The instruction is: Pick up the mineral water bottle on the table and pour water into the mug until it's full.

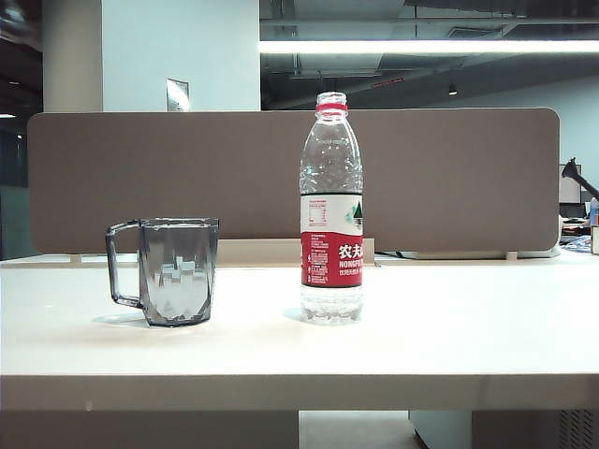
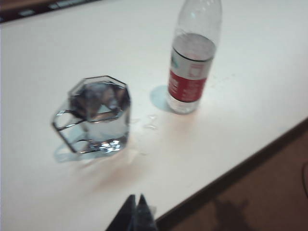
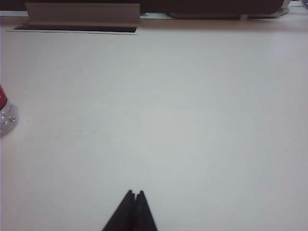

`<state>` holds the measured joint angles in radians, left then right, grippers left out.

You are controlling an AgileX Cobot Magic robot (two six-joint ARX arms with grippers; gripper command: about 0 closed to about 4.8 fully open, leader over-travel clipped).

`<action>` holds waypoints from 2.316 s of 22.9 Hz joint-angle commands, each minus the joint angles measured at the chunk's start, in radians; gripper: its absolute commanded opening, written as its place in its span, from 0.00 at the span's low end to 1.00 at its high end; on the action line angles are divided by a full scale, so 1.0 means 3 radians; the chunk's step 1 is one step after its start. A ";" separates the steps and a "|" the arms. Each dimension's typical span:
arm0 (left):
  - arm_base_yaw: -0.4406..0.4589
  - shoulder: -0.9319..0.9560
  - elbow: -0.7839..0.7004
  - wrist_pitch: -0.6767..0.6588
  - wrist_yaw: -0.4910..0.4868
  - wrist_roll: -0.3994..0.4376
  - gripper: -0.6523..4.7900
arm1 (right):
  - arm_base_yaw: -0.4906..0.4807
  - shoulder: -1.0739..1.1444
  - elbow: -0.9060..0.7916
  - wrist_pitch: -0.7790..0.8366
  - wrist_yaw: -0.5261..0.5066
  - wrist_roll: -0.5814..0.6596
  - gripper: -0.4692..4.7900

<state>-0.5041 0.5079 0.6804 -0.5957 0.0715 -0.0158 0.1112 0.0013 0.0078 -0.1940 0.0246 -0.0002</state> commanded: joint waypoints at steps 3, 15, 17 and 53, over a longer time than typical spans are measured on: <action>0.0547 -0.0385 -0.0285 0.0019 0.0050 0.0014 0.11 | 0.0004 -0.0005 -0.0024 0.0039 -0.0004 0.0009 0.08; 0.1319 -0.0754 -0.1488 0.2088 0.0205 -0.0492 0.11 | -0.0001 -0.0005 -0.0024 0.0038 -0.0004 0.0009 0.08; 0.1326 -0.0919 -0.1723 0.2256 0.0215 -0.0408 0.11 | -0.0001 -0.0005 -0.0024 0.0038 -0.0004 0.0009 0.08; 0.1692 -0.1670 -0.2237 0.1419 0.0212 0.0014 0.11 | -0.0001 -0.0005 -0.0024 0.0039 -0.0004 0.0009 0.08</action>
<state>0.0040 0.0063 0.0074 -0.1688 0.1310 -0.0154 0.1101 0.0013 0.0078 -0.1940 0.0242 0.0002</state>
